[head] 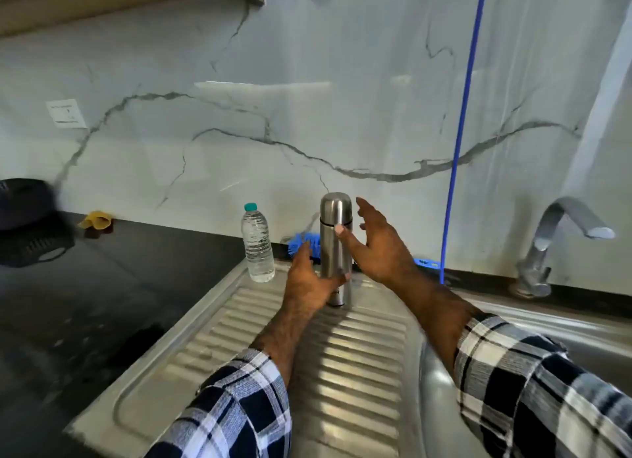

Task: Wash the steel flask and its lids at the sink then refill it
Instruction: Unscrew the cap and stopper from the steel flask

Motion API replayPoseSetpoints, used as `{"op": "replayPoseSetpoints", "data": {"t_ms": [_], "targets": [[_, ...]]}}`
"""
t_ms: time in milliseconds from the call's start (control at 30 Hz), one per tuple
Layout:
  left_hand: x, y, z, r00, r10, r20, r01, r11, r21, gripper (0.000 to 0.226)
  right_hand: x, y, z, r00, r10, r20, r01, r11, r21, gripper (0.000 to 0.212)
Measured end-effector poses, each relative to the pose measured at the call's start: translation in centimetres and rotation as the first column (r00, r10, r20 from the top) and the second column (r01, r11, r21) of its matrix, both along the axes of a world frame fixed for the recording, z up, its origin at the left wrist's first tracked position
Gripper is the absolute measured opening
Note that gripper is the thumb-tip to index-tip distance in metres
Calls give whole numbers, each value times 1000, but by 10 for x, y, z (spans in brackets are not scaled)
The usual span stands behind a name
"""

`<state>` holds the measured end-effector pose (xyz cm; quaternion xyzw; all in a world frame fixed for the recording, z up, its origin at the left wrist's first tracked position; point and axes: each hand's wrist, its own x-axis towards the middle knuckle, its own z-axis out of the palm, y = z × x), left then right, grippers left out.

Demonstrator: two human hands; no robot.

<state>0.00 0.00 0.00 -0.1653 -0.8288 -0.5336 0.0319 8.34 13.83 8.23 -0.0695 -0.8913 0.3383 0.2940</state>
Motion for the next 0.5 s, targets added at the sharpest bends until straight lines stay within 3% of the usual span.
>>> {"op": "replayPoseSetpoints", "data": {"t_ms": [167,267,500], "targets": [[-12,15,5,993,-112,46,107,990,96,91,-32,-5,11,996,52,-72,-56,997,-53,80],[-14,22,2,990,-123,63,114,985,132,84,-35,-3,12,989,61,-133,-72,994,-78,60],[10,24,16,992,-119,41,106,968,227,77,0,-8,35,983,40,-180,-56,995,-87,59]]}}
